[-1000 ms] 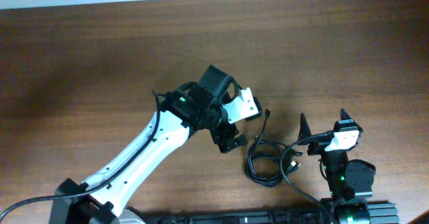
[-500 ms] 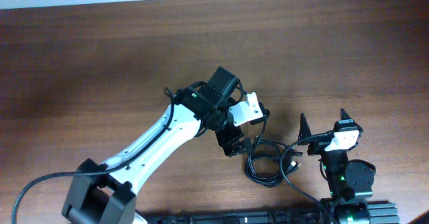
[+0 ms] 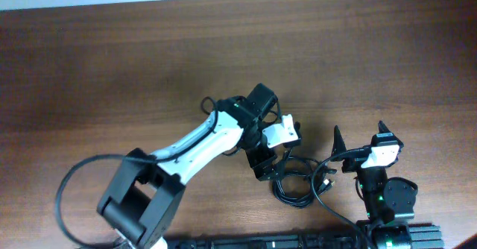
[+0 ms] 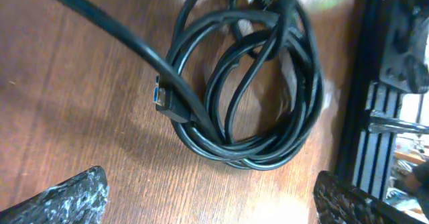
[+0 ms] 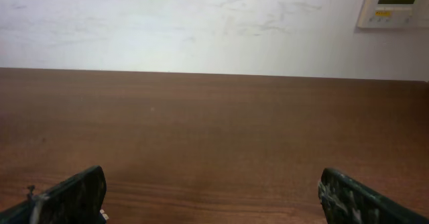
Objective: Untangle cables
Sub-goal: 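Reach the left gripper forward and right toward the black cable bundle, then lower the left gripper and grasp a black cable in the bundle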
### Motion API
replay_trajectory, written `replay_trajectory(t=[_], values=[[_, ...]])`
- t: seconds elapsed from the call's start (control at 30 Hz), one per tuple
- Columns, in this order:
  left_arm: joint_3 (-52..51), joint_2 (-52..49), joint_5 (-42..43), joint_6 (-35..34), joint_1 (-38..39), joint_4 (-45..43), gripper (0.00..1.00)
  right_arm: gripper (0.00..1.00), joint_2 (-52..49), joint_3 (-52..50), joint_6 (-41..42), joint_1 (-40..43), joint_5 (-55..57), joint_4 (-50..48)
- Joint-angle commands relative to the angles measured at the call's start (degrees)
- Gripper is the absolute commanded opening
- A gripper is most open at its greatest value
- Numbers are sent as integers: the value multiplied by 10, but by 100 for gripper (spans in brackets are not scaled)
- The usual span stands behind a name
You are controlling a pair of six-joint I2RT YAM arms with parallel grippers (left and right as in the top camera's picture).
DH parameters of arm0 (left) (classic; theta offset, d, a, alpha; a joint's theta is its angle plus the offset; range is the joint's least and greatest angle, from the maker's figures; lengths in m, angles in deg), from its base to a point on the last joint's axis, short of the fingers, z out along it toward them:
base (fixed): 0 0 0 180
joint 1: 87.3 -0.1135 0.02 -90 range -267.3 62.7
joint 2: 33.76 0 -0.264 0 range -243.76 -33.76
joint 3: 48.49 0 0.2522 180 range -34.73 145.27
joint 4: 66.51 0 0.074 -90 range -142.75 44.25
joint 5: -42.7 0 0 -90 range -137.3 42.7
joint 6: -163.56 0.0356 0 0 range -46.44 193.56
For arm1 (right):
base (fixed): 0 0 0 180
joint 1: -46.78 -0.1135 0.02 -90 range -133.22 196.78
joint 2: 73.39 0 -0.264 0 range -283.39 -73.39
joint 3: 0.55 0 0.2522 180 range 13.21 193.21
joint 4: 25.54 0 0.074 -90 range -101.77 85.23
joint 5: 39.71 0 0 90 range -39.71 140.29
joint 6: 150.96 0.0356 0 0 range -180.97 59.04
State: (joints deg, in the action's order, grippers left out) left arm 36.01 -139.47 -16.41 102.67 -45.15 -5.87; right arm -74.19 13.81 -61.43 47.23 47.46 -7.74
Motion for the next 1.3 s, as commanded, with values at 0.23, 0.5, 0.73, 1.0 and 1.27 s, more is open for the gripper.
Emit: replay_trajectory(t=[0.23, 0.5, 0.73, 1.0, 1.27], values=[[9, -74, -19, -1, 6, -24, 99, 99, 6, -3, -4, 4, 3, 3], [9, -81, -116, -2, 41, -74, 99, 99, 6, -3, -4, 4, 3, 3], [9, -81, -203, -29, 75, -139, 99, 99, 6, -3, -4, 4, 3, 3], [8, -81, -307, -41, 73, -145, 99, 99, 6, -3, -4, 4, 3, 3], [8, -81, -421, -191, 31, -180, 99, 99, 6, -3, -4, 4, 3, 3]])
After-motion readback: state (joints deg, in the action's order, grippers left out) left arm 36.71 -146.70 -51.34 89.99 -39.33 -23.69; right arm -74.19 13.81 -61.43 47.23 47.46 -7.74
